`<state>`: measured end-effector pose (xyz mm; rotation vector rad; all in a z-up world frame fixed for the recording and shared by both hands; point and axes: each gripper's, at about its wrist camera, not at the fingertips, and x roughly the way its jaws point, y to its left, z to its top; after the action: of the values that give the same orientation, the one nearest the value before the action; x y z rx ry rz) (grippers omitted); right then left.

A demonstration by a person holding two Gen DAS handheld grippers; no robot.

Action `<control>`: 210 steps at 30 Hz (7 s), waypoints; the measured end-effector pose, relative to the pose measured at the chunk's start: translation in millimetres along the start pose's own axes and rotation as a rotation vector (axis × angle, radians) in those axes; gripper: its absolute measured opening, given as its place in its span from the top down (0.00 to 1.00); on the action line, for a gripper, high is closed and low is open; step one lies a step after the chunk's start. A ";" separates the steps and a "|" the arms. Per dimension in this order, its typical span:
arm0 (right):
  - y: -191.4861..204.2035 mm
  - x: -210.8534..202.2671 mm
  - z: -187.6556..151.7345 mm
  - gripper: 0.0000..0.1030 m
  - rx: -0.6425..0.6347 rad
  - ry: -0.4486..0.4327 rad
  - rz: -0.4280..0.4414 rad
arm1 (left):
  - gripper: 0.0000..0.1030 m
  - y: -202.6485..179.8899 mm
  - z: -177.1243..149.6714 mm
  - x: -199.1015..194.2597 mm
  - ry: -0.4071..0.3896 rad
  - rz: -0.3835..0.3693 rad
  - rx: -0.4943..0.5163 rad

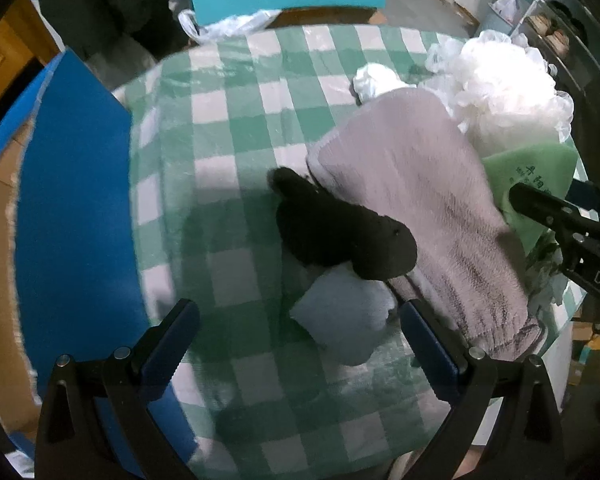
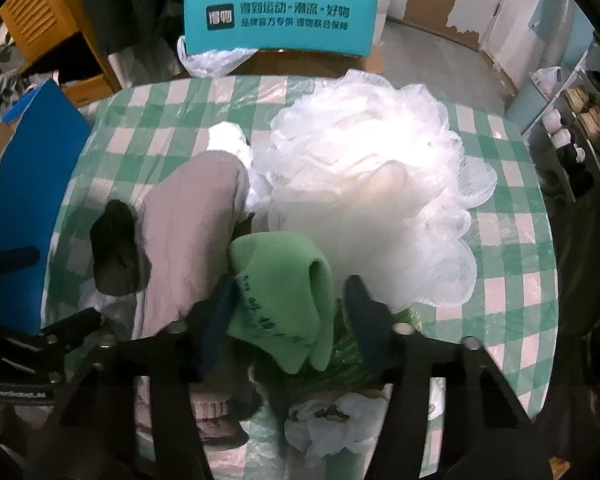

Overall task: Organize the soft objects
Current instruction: 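Grasp the light gray sock with the left gripper while the right gripper grasps the green sock, then carry the gray sock in the left gripper over the box while the right carries the green sock, then open the left gripper dropping the gray sock while the right drops the green sock into the box, then move both open grippers back over the items on the table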

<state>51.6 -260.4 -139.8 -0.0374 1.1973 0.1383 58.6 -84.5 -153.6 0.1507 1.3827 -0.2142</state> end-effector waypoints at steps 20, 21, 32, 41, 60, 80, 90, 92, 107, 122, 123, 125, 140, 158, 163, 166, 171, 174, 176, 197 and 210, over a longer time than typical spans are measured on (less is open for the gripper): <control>1.6 -35.5 2.9 0.91 -0.010 -0.071 0.073 | 0.80 3.5 -16.3 -7.3 -0.009 -0.124 0.018; 0.4 -39.0 3.0 0.91 -0.006 -0.079 0.076 | 0.80 3.5 -19.8 -10.5 -0.015 -0.124 0.023; -1.7 -68.6 4.1 0.91 0.002 -0.152 0.083 | 0.81 10.5 -37.2 -61.7 -0.091 -0.113 0.054; 6.5 -92.6 7.0 0.91 -0.018 -0.208 0.102 | 0.81 10.2 -33.8 -91.1 -0.182 -0.106 0.083; 28.6 -126.8 8.9 0.91 -0.072 -0.277 0.135 | 0.81 28.7 -32.5 -135.9 -0.329 -0.012 0.084; 66.3 -132.5 18.3 0.91 -0.136 -0.289 0.162 | 0.81 58.2 -40.6 -154.2 -0.386 0.069 0.042; 102.7 -127.1 23.0 0.91 -0.196 -0.277 0.194 | 0.81 84.7 -48.6 -157.3 -0.396 0.083 0.000; 110.8 -125.3 22.7 0.91 -0.206 -0.268 0.212 | 0.81 90.5 -50.9 -157.6 -0.396 0.086 -0.012; 175.4 -118.1 38.0 0.91 -0.279 -0.243 0.283 | 0.81 146.7 -70.9 -154.3 -0.390 0.112 -0.118; 248.9 -106.5 55.0 0.91 -0.363 -0.200 0.370 | 0.81 199.8 -86.7 -147.0 -0.369 0.151 -0.229; 252.5 -104.2 55.6 0.91 -0.366 -0.193 0.374 | 0.81 202.1 -88.2 -146.4 -0.366 0.152 -0.233; 260.7 -98.1 55.7 0.91 -0.374 -0.177 0.379 | 0.81 207.5 -90.0 -144.0 -0.357 0.154 -0.244; 300.4 -64.6 55.0 0.91 -0.418 -0.062 0.407 | 0.79 230.9 -98.5 -127.4 -0.293 0.170 -0.312; 270.1 -71.3 58.9 0.38 -0.345 -0.091 0.354 | 0.39 218.9 -91.4 -133.6 -0.313 0.217 -0.283; 255.1 -75.6 57.0 0.36 -0.323 -0.101 0.343 | 0.38 206.6 -87.0 -137.8 -0.321 0.213 -0.253; 246.4 -77.3 55.5 0.36 -0.310 -0.104 0.336 | 0.36 198.7 -84.8 -141.1 -0.331 0.210 -0.233; 226.9 -79.1 54.1 0.35 -0.275 -0.108 0.328 | 0.35 184.6 -80.6 -144.4 -0.340 0.212 -0.201; 214.5 -80.3 52.2 0.35 -0.255 -0.108 0.317 | 0.35 177.0 -77.7 -144.5 -0.340 0.211 -0.182; 207.5 -80.9 51.6 0.34 -0.241 -0.108 0.313 | 0.35 171.5 -75.1 -143.9 -0.338 0.212 -0.169; 115.3 -87.3 28.8 0.32 -0.112 -0.106 0.229 | 0.34 102.7 -55.5 -139.7 -0.330 0.183 -0.025; 59.0 -100.2 8.3 0.31 -0.053 -0.124 0.142 | 0.29 58.1 -41.8 -124.8 -0.293 0.139 0.051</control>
<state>16.0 -209.9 -40.9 0.0101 1.0719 0.2933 11.0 -10.7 -39.7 0.2476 1.0714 -0.1489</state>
